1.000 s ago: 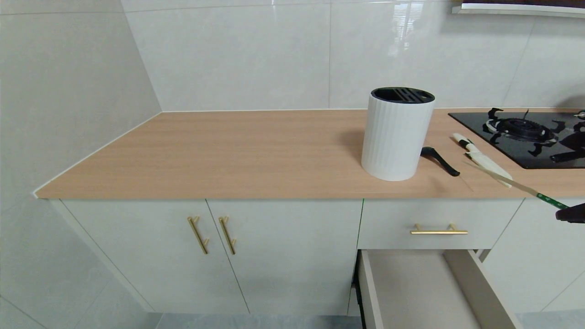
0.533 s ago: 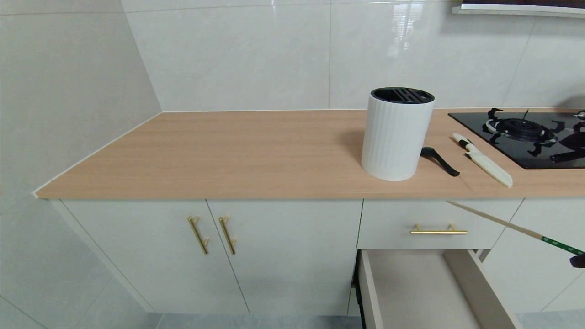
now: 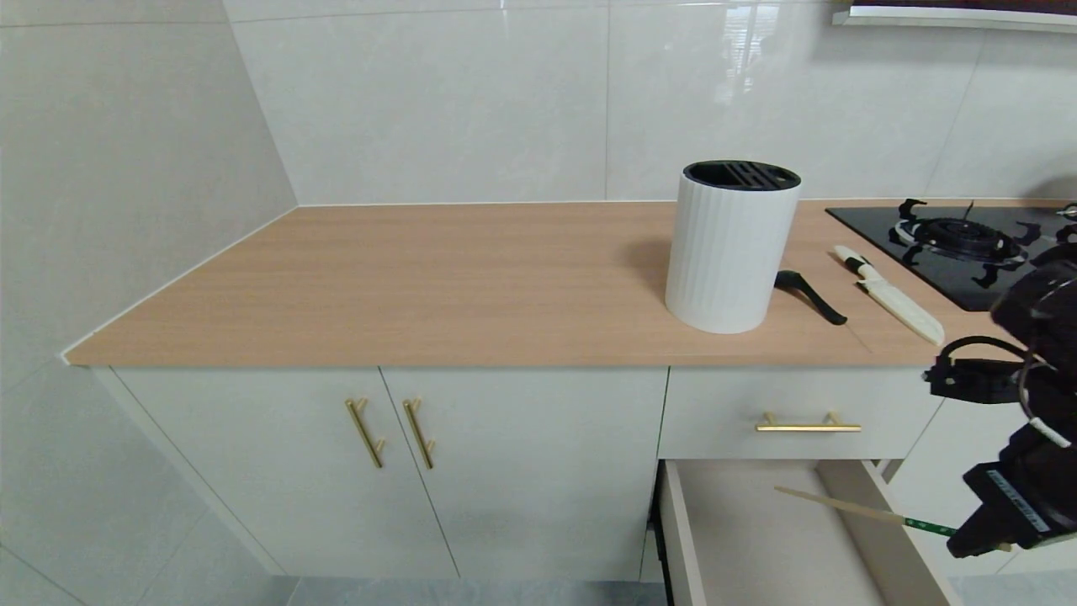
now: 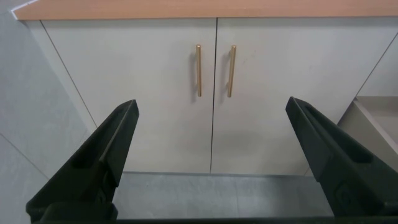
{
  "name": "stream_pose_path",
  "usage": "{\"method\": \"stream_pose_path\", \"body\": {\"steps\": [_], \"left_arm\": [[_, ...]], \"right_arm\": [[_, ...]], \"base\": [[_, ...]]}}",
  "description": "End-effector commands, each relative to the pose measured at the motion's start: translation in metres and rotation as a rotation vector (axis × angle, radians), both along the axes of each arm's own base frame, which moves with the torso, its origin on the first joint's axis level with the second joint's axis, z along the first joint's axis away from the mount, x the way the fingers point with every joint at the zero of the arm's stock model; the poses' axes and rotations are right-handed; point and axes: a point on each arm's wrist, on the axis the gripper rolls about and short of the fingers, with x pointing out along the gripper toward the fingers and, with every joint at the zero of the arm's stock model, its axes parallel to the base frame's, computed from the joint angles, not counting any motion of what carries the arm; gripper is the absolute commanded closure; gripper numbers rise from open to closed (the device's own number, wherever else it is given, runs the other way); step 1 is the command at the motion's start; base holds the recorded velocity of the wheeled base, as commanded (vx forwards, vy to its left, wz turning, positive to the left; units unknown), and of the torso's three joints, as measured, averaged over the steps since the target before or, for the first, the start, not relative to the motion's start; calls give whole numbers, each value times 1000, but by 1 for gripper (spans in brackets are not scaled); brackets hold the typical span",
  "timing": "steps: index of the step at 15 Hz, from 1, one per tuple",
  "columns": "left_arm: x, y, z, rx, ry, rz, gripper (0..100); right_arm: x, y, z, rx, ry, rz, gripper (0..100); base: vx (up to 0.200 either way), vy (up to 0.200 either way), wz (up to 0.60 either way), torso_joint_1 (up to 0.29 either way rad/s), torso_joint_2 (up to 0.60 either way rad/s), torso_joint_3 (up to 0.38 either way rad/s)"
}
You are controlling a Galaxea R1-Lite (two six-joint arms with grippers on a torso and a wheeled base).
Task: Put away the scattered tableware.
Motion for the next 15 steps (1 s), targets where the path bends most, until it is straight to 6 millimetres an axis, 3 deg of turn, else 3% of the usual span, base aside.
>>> {"method": "stream_pose_path", "body": {"steps": [1, 3, 7, 11, 15], "left_arm": [[0, 0, 0, 0, 1, 0, 0], [0, 0, 0, 0, 1, 0, 0], [0, 0, 0, 0, 1, 0, 0], [0, 0, 0, 0, 1, 2, 0], [0, 0, 0, 0, 1, 0, 0]], "right_arm": [[33, 9, -47, -26, 126, -5, 100], [42, 11, -71, -10, 55, -14, 100], [51, 18, -92, 1, 28, -35, 100], [67, 51, -121, -62, -4, -165, 100], [70, 55, -127, -75, -24, -169, 100]], "base": [[0, 0, 0, 0, 0, 0], [0, 0, 0, 0, 0, 0], [0, 0, 0, 0, 0, 0], [0, 0, 0, 0, 0, 0], [0, 0, 0, -75, 168, 96]]}}
